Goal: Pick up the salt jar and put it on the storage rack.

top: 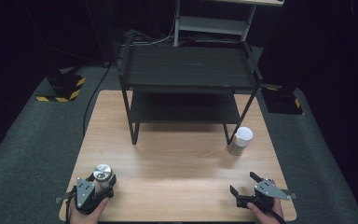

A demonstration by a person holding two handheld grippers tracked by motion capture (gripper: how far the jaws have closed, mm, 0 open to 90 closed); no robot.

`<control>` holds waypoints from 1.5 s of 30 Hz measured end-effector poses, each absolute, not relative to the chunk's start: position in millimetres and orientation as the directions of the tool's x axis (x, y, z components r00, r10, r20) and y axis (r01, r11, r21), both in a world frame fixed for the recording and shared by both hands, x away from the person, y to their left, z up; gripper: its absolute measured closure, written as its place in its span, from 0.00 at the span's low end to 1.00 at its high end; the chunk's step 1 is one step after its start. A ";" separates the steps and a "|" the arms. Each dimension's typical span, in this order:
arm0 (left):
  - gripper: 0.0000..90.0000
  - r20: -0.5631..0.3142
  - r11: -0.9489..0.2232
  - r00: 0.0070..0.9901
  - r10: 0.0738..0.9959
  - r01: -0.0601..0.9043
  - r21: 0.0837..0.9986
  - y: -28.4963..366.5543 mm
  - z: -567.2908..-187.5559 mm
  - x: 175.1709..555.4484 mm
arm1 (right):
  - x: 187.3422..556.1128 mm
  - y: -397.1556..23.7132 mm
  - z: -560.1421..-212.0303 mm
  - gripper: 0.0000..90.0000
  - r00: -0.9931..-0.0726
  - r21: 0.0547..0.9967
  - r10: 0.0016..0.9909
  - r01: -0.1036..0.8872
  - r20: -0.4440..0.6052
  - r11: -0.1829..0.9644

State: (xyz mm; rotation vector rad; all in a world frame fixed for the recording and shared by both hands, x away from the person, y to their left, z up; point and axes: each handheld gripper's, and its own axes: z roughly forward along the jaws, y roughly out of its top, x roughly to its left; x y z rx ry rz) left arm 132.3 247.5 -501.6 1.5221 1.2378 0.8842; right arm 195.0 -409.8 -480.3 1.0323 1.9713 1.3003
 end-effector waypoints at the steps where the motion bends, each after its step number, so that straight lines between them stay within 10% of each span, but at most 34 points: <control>1: 0.34 -0.031 -0.036 0.226 0.974 0.287 0.957 247.6 -501.6 132.3 | 195.1 -410.2 -480.2 0.01 -0.547 0.926 0.836 0.297 -0.035 0.233; 45: 0.34 -0.043 -0.041 0.310 0.950 0.261 0.965 194.2 -464.2 151.7 | 191.2 -411.6 -475.7 0.01 -0.487 0.911 0.870 0.322 -0.075 0.259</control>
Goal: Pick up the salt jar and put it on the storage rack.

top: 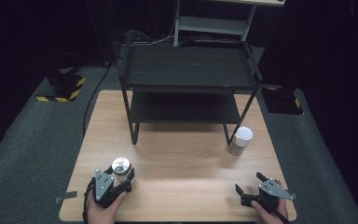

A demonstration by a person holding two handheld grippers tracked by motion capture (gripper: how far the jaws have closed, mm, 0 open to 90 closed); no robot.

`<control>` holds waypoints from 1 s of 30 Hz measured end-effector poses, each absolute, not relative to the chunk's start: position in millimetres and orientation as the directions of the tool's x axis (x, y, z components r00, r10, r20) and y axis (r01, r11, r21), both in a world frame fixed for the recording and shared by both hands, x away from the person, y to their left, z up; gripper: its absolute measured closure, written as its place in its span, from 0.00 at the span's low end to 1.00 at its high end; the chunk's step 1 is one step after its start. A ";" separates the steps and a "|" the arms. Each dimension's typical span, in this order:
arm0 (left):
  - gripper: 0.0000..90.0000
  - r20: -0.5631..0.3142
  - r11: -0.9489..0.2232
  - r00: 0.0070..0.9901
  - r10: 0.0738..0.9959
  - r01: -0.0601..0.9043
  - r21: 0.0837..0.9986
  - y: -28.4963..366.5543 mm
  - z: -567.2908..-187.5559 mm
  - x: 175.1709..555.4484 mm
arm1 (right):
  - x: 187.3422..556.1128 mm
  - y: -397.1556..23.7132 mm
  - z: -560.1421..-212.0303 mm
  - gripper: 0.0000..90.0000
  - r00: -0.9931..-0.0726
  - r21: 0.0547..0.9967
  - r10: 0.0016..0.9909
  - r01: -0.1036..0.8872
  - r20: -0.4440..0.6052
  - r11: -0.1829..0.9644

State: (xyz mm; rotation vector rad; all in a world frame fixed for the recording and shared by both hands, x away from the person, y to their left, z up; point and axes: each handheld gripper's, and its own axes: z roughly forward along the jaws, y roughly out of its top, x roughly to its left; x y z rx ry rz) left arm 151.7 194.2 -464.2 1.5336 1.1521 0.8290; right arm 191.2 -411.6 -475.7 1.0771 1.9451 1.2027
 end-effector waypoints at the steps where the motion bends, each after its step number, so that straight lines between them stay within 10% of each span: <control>1: 0.34 -0.043 -0.041 0.310 0.950 0.261 0.965 194.2 -464.2 151.7 | 191.2 -411.6 -475.7 0.01 -0.488 0.911 0.870 0.321 -0.075 0.259; 30: 0.34 -0.009 -0.070 0.399 0.917 0.183 0.981 129.5 -403.8 198.6 | 191.0 -412.6 -476.2 0.01 -0.490 0.912 0.869 0.318 -0.074 0.257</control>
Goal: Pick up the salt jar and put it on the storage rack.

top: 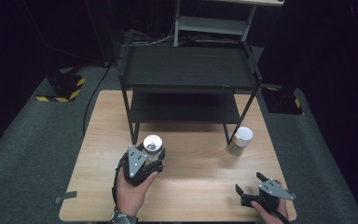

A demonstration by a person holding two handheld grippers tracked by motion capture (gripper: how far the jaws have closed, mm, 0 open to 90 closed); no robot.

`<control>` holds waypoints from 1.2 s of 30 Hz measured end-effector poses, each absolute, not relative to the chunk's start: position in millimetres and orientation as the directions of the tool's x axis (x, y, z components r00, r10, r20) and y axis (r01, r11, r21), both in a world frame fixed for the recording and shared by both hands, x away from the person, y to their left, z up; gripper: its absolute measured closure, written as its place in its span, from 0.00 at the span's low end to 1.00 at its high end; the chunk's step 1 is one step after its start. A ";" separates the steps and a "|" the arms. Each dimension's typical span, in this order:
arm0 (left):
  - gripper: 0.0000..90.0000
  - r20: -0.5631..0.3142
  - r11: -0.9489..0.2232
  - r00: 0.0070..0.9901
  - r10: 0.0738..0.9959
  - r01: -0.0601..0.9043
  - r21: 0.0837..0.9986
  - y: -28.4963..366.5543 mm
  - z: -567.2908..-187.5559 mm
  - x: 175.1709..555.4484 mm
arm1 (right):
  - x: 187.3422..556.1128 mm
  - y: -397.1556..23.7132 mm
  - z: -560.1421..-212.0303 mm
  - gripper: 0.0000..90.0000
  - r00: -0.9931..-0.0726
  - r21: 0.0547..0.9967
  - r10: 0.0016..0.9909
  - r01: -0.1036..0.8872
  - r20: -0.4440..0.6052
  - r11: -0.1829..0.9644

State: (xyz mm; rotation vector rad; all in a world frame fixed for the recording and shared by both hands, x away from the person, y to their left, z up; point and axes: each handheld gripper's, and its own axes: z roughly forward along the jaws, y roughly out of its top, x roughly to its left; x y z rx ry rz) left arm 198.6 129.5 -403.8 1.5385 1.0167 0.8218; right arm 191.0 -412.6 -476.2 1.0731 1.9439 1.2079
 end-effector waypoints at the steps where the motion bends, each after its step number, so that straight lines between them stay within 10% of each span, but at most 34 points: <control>1: 0.34 -0.008 -0.071 0.403 0.915 0.179 0.981 127.4 -398.0 201.4 | 190.9 -412.5 -476.2 0.01 -0.490 0.912 0.869 0.318 -0.074 0.257; 36: 0.34 0.031 -0.044 0.386 0.922 0.024 0.999 104.6 -307.8 229.8 | 191.0 -413.4 -476.3 0.01 -0.492 0.913 0.867 0.317 -0.072 0.256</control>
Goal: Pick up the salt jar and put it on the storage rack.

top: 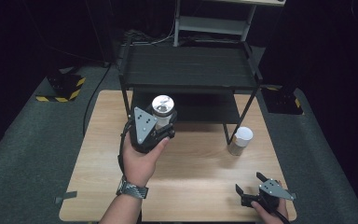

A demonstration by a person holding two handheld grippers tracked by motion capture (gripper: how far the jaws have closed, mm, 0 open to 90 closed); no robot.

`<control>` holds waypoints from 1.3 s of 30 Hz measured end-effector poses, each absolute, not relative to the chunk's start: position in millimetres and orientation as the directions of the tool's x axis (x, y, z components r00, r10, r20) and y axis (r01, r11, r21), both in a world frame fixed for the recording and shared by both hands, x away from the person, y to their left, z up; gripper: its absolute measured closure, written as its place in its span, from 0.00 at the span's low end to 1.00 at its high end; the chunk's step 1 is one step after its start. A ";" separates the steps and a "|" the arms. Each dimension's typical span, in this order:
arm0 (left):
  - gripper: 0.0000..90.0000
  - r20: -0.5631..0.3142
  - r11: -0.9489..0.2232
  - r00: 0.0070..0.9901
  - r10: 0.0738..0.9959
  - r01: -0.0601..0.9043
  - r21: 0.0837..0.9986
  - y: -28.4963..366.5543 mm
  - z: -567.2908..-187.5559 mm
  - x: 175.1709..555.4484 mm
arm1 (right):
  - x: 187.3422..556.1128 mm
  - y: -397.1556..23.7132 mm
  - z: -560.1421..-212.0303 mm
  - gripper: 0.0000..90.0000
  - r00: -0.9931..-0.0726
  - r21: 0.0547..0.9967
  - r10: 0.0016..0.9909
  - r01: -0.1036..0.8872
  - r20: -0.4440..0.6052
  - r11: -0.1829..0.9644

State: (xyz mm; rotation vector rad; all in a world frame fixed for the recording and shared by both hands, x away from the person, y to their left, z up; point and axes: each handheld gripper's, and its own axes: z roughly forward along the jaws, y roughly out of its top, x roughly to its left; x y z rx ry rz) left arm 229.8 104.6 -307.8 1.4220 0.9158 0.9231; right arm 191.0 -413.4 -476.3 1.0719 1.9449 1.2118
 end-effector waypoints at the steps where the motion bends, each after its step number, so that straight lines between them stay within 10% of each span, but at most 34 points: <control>1: 0.34 0.031 -0.044 0.386 0.922 0.024 0.999 104.6 -307.8 229.8 | 191.0 -413.4 -476.3 0.01 -0.492 0.913 0.867 0.317 -0.072 0.256; 39: 0.34 0.031 -0.022 0.326 0.945 -0.031 0.999 88.7 -246.7 272.1 | 190.3 -414.6 -477.2 0.01 -0.491 0.917 0.869 0.316 -0.062 0.244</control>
